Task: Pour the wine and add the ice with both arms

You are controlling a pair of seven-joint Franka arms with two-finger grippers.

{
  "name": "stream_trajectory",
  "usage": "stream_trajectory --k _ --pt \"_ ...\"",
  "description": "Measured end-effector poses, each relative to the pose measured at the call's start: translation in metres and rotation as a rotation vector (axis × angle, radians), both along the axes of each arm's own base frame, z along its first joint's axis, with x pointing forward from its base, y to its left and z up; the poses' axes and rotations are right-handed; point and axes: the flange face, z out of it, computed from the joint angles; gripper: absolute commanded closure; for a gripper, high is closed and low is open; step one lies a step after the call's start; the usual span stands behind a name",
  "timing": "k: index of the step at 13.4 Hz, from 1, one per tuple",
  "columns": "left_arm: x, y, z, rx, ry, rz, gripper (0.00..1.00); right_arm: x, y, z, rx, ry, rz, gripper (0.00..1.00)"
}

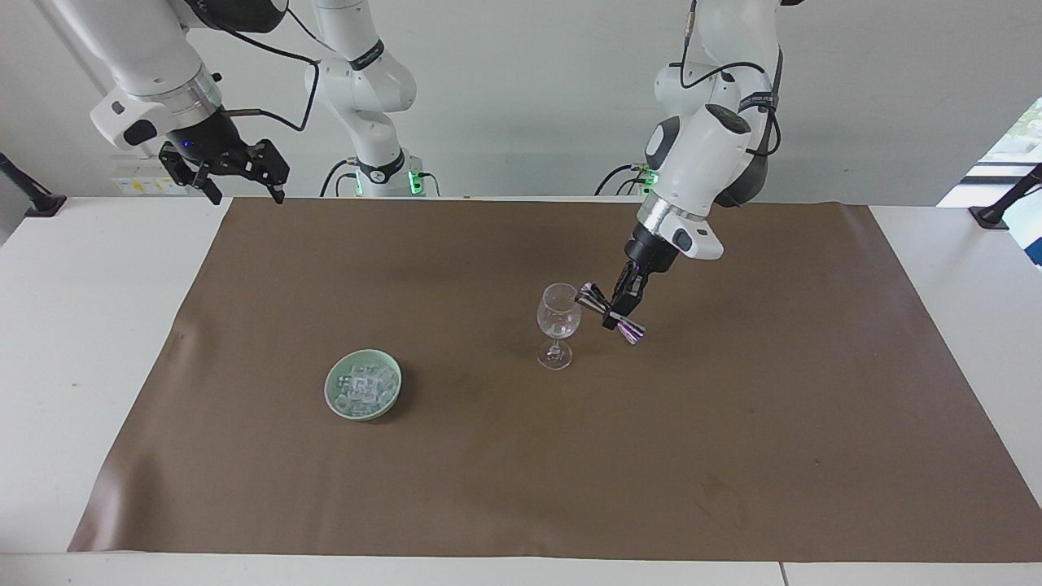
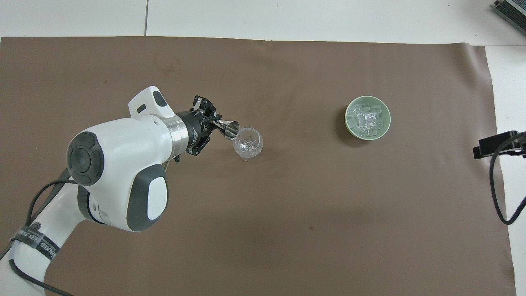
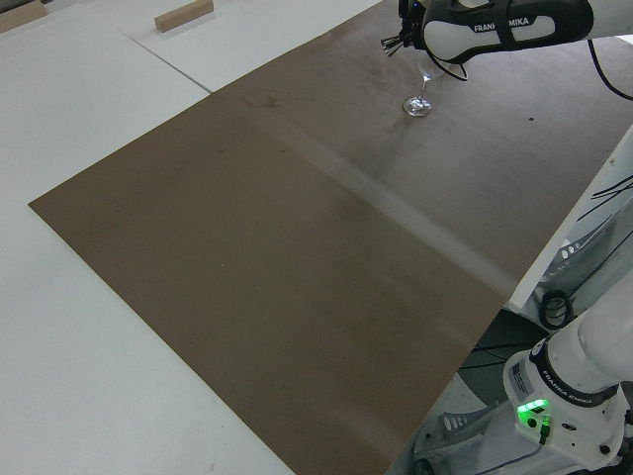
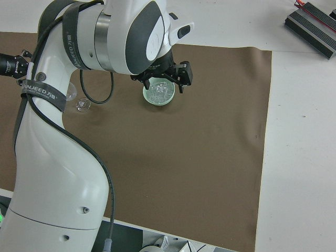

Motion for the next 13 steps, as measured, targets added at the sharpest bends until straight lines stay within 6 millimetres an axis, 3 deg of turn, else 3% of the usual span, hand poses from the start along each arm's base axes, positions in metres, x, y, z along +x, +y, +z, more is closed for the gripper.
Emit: stream_trajectory --k 13 --pt "0.01 -0.011 0.002 0.053 -0.033 -0.018 1.0 0.0 0.0 0.0 0.0 0.0 0.0 0.0"
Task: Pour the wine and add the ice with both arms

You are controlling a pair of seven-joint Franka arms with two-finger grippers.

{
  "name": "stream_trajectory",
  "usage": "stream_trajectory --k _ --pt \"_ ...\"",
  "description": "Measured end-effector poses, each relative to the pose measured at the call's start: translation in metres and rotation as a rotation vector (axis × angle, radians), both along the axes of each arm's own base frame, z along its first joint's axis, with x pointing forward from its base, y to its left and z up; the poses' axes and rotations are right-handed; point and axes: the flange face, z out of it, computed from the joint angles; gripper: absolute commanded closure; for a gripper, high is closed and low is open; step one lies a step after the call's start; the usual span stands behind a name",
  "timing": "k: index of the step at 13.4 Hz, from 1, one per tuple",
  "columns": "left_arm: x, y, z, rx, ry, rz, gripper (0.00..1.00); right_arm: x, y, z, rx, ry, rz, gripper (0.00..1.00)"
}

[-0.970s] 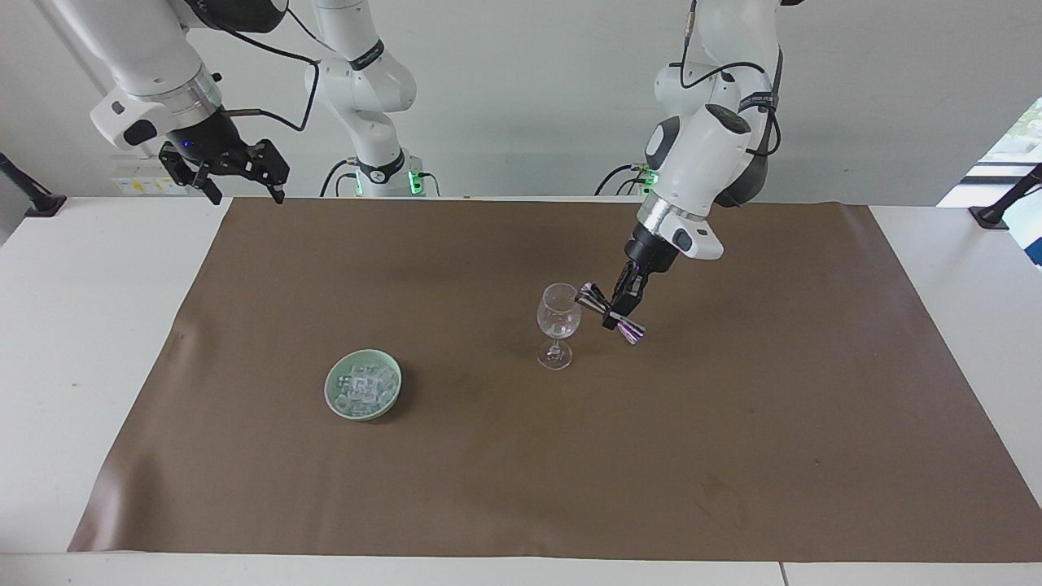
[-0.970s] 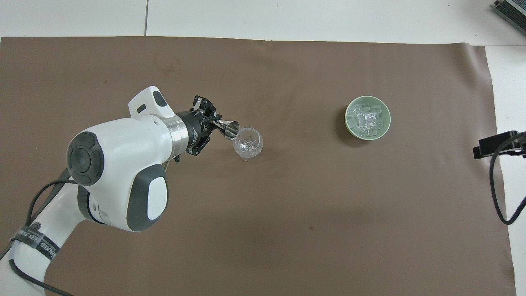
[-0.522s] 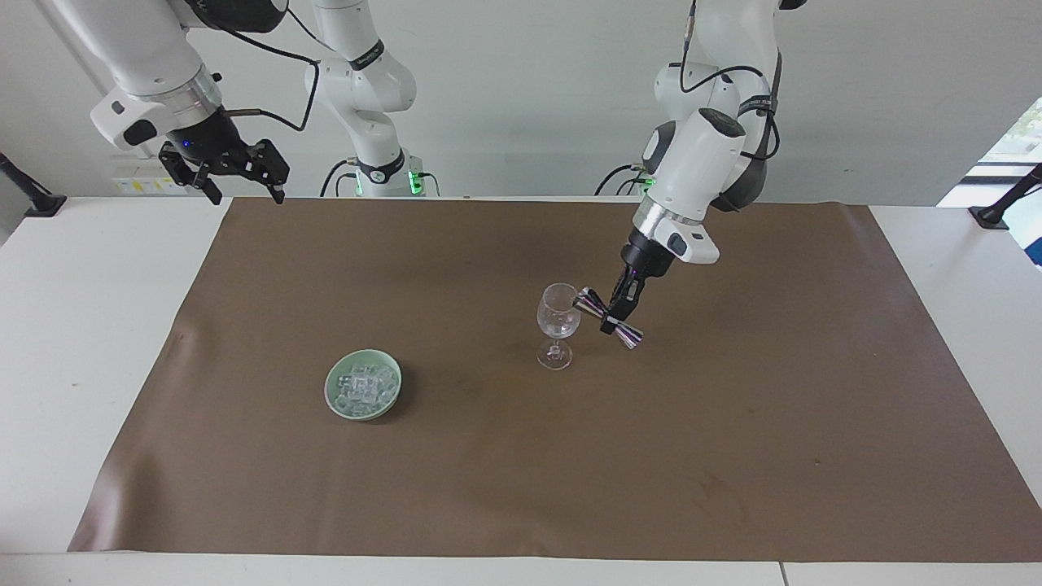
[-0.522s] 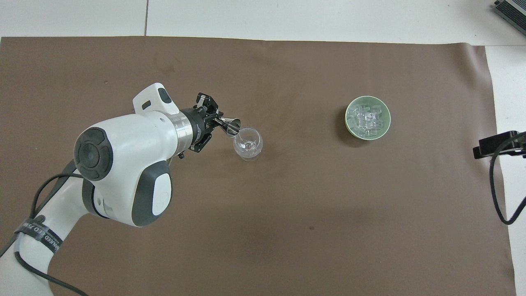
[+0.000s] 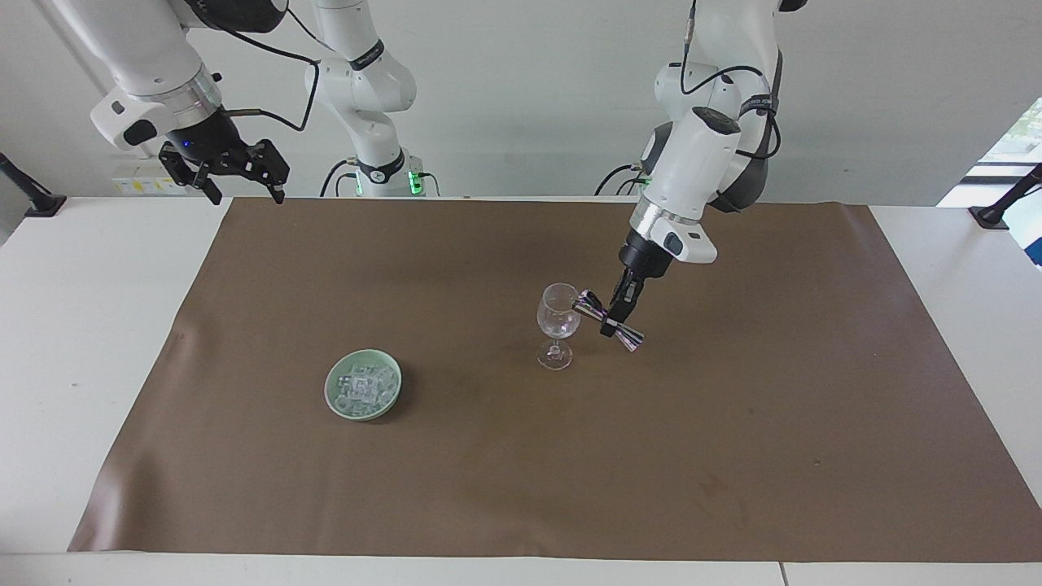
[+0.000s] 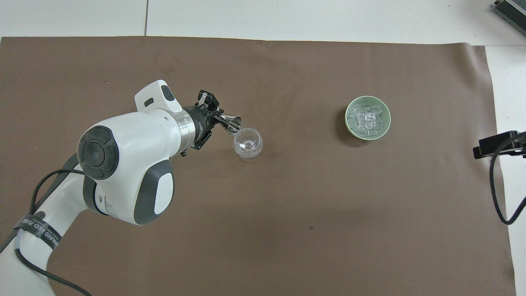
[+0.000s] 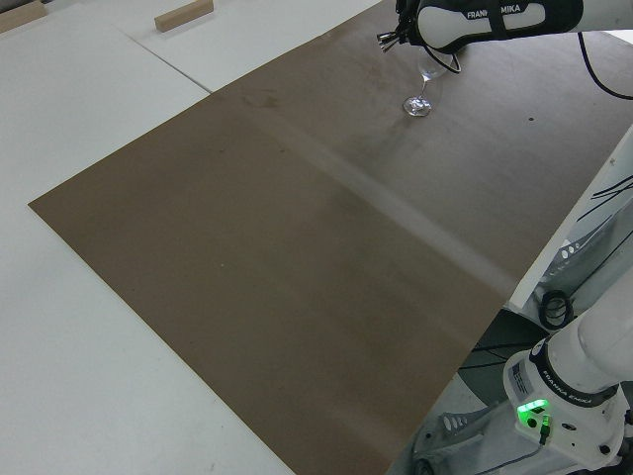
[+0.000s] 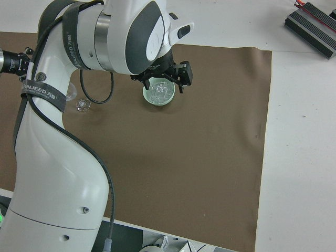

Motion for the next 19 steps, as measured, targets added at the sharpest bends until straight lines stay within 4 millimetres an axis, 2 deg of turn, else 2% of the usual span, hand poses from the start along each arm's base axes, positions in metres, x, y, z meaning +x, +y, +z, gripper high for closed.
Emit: stream_trajectory --k 19 --pt "-0.001 -0.0027 -0.0001 0.035 -0.015 -0.007 1.0 0.0 0.0 0.0 0.0 0.0 0.0 0.0"
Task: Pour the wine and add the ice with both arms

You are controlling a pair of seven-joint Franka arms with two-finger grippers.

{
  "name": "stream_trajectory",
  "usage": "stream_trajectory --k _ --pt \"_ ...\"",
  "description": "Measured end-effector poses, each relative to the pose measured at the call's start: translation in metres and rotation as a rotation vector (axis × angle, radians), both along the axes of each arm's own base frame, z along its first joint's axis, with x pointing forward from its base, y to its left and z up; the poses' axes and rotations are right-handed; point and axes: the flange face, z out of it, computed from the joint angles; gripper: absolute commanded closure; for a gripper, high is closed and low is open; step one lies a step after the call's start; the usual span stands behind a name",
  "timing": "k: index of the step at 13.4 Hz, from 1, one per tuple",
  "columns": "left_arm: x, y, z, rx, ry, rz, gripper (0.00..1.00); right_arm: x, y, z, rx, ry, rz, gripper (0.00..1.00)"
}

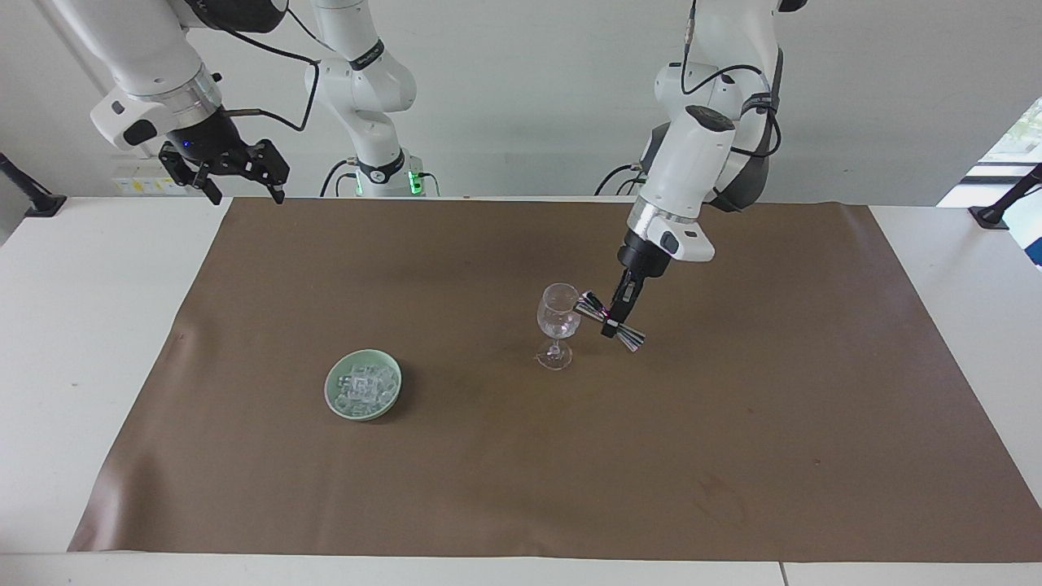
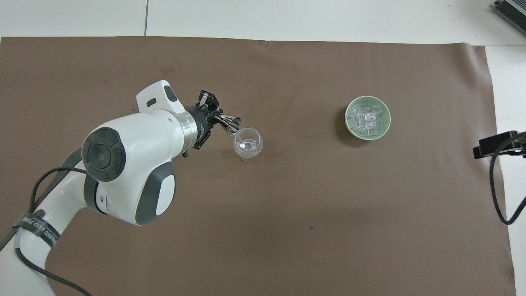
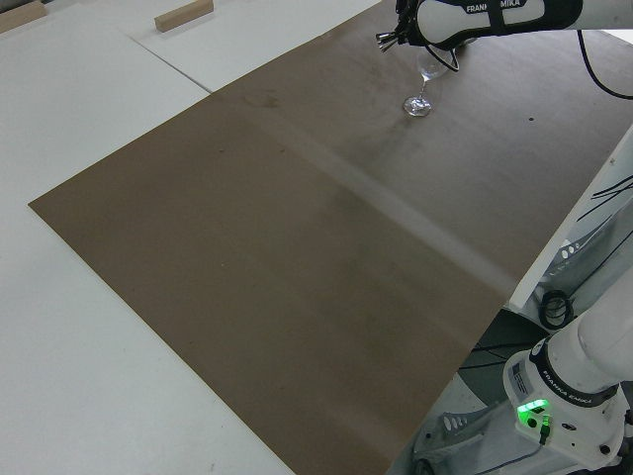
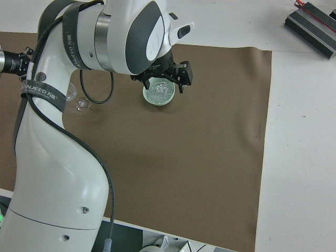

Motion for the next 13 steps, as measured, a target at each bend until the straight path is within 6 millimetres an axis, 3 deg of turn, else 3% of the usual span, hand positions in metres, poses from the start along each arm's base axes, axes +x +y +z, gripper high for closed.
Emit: stream_trajectory --k 13 --pt "-0.0035 -0.0073 0.0012 0.022 -0.014 -0.024 1.0 0.0 0.0 0.0 0.0 0.0 0.0 0.0"
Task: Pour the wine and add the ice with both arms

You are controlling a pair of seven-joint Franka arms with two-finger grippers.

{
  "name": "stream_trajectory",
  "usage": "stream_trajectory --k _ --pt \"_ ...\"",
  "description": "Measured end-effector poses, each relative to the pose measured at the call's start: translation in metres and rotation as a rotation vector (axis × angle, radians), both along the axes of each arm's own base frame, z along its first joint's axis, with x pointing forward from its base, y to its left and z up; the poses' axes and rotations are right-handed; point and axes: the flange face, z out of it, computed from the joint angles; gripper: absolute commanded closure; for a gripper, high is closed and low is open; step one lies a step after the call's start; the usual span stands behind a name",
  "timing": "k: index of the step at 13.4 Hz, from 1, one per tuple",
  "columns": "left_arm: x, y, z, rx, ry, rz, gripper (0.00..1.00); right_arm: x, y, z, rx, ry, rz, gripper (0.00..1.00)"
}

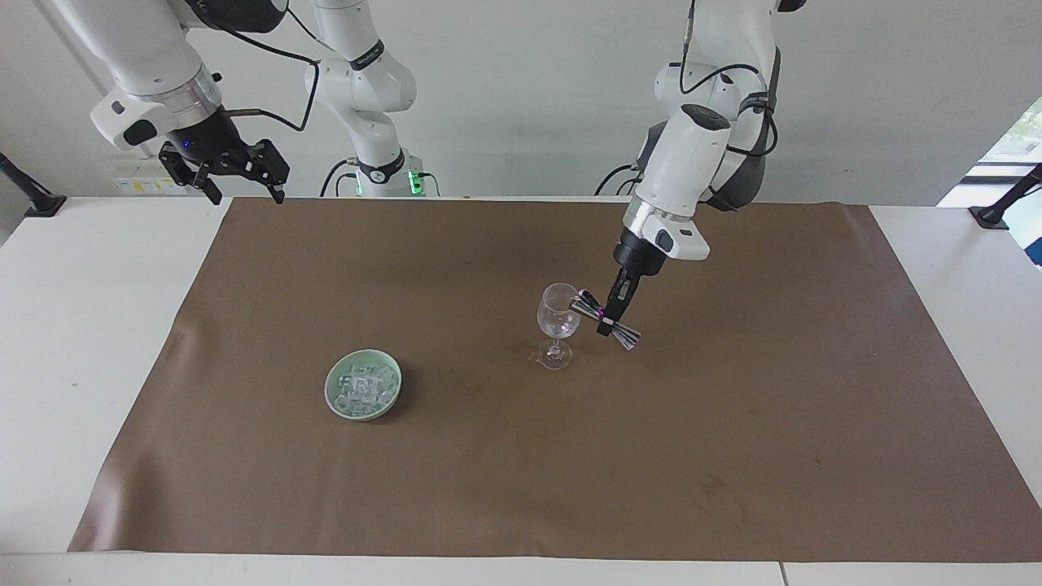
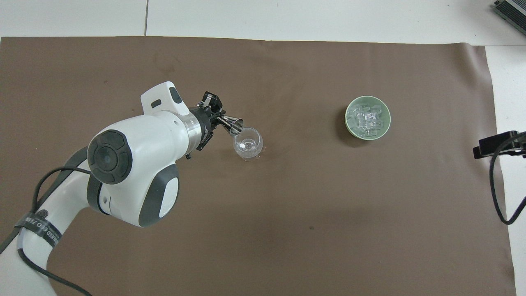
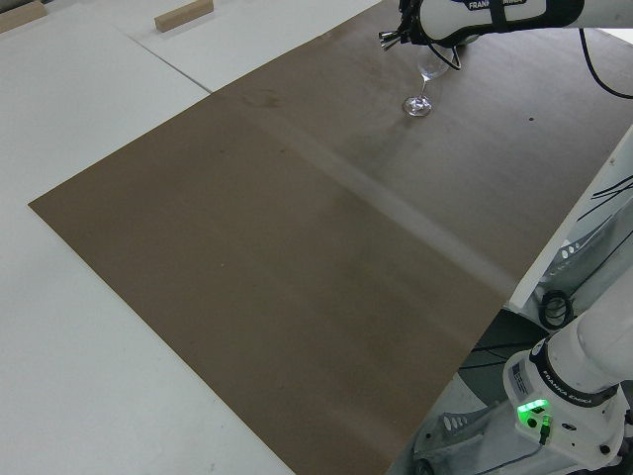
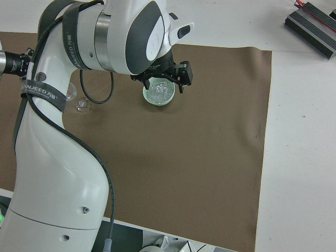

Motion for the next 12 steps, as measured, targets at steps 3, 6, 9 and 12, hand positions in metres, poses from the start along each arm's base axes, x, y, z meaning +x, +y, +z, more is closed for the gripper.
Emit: stream_trajectory --k 3,6,9,12 --pt "-0.0001 -0.0004 0.0004 0.008 -0.005 -0.006 1.0 0.0 0.0 0.0 0.0 0.0 0.0 0.0" --pt "0.0005 -0.0015 0.0034 0.026 -0.013 -0.019 1.0 0.0 0.0 0.0 0.0 0.0 0.0 0.0" --pt "0.0011 -0.0018 0.0057 0.03 -0.015 -0.022 1.0 0.0 0.0 0.0 0.0 0.0 0.0 0.0" --pt "0.0009 -0.002 0.0055 0.048 -0.017 -0.032 1.0 0.0 0.0 0.0 0.0 0.0 0.0 0.0"
